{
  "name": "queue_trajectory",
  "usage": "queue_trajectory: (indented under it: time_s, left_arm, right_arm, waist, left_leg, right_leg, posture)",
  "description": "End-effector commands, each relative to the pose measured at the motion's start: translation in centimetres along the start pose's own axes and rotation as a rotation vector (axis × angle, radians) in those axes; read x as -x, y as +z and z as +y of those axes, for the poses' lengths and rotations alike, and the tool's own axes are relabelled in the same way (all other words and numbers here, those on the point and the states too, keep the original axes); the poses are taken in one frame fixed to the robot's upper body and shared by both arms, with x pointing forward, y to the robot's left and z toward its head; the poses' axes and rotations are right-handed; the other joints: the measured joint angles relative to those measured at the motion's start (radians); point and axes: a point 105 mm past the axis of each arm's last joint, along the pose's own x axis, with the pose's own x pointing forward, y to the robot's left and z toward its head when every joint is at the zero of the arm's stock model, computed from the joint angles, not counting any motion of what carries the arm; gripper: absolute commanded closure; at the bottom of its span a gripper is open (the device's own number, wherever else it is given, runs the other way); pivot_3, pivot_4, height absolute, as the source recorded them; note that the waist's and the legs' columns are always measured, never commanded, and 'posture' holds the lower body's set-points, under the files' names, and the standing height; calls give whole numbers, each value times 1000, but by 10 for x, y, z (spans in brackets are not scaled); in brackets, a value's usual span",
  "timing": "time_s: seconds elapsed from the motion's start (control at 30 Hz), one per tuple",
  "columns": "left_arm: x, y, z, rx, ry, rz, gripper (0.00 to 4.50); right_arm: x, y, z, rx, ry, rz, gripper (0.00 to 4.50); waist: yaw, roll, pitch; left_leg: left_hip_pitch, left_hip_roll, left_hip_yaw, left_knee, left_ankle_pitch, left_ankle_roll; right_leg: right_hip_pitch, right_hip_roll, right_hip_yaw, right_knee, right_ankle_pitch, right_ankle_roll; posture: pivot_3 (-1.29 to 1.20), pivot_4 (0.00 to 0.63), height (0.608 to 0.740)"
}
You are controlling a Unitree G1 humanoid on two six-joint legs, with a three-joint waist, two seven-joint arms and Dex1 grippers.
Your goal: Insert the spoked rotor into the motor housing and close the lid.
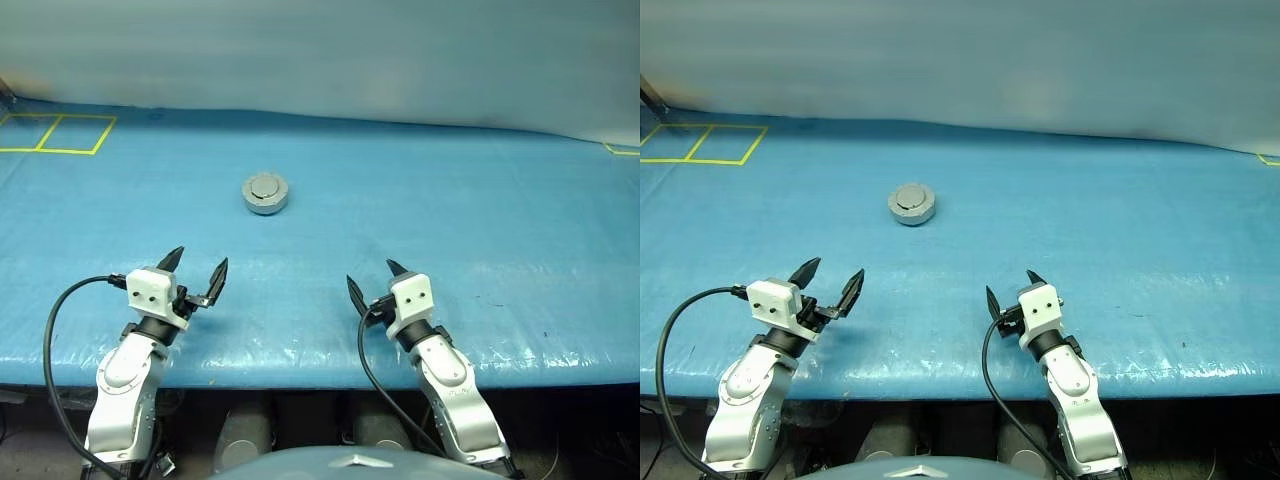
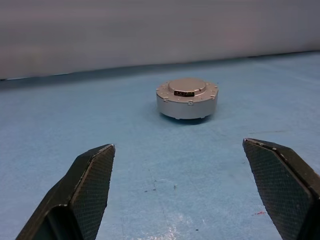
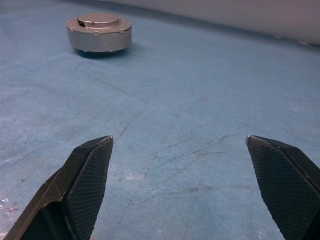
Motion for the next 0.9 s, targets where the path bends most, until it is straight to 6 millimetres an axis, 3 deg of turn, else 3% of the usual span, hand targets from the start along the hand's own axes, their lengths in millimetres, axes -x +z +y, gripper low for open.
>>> queue_trajectory:
  time_s: [0.03, 0.9]
  left_arm:
    - [-1, 14, -3, -16, -13, -47, 33]
    - [0, 15, -2, -22, -24, -48, 33]
  right_arm:
    - [0, 12, 1, 10, 4, -50, 0]
    - [-1, 12, 5, 10, 25, -53, 0]
  waist:
    - [0, 0, 0]
    - [0, 0, 0]
  left_leg:
    - [0, 0, 0, 0, 0, 0]
    - [0, 0, 0, 0, 0, 0]
  right_leg:
    - [0, 0, 0, 0, 0, 0]
    - [0, 0, 0, 0, 0, 0]
  posture:
    - [0, 150, 740]
    - [0, 150, 740]
